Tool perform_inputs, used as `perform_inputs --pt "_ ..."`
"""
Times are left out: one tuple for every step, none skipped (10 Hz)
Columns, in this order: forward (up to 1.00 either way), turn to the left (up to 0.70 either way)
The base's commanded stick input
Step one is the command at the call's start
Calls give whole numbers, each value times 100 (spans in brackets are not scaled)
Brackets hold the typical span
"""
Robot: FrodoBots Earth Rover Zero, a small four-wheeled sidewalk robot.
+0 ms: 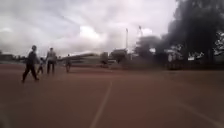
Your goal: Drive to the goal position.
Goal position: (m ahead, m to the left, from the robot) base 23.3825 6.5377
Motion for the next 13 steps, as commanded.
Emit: perform_inputs --pt "85 -7" --pt "85 -5" --pt "85 -3" --pt "85 0" --pt "85 0" --pt "85 0" --pt "85 0" --pt "85 0" --pt "85 0" --pt "85 0" --pt "85 0" --pt "85 0" --pt "85 0"
